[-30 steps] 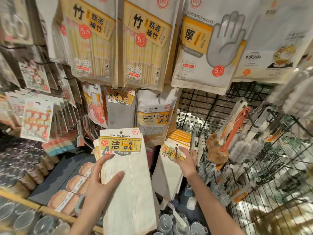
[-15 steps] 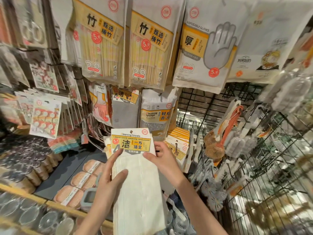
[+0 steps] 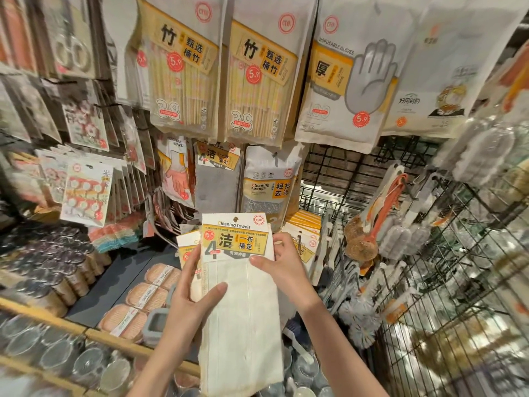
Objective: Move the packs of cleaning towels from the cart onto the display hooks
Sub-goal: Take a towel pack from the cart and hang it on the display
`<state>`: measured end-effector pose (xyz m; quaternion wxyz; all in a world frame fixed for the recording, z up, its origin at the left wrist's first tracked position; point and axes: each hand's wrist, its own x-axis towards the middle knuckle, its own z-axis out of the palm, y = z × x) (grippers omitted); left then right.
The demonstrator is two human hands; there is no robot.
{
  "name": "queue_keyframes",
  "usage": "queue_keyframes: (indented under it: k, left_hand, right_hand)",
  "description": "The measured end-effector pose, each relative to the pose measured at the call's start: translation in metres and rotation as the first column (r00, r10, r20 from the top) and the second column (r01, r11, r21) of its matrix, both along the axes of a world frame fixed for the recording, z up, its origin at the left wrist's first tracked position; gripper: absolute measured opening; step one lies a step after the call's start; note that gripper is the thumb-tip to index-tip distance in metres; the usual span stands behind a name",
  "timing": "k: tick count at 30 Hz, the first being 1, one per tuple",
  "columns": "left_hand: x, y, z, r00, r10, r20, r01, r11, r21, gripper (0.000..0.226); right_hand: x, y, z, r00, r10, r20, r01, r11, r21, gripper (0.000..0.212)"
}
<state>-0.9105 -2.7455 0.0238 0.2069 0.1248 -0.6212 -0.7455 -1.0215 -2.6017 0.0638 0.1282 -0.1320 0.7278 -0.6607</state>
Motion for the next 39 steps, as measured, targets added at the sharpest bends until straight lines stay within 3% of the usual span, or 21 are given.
queue_keyframes:
  k: [8, 14, 19, 39]
  left_hand:
    - [-0.001, 0.001, 0.005, 1.0, -0.007, 0.017, 0.007, 1.0, -0.029, 0.078]
    - [-0.005, 0.003, 0.009, 0.999, -0.03, 0.019, 0.03, 0.999, -0.02, 0.08]
    - [-0.014, 0.0, 0.009, 0.999, -0.051, 0.006, 0.051, 0.999, -0.018, 0.06]
    - [-0.041, -0.023, -0.001, 0.997, 0.075, -0.035, -0.08, 0.98, -0.183, 0.061]
  right_hand:
    - [0.004, 0.008, 0.002, 0.996, 0.002, -0.094, -0.011, 0.995, -0.094, 0.062]
    - [0.005, 0.018, -0.001, 0.984, -0.035, -0.172, 0.009, 0.988, -0.152, 0.045]
    - [-0.006, 0.036, -0.007, 0.991, -0.062, -0.116, 0.047, 0.99, -0.132, 0.039]
    - [-0.037, 0.078, -0.085, 0.942, -0.322, 0.097, 0.334, 0.932, -0.144, 0.039]
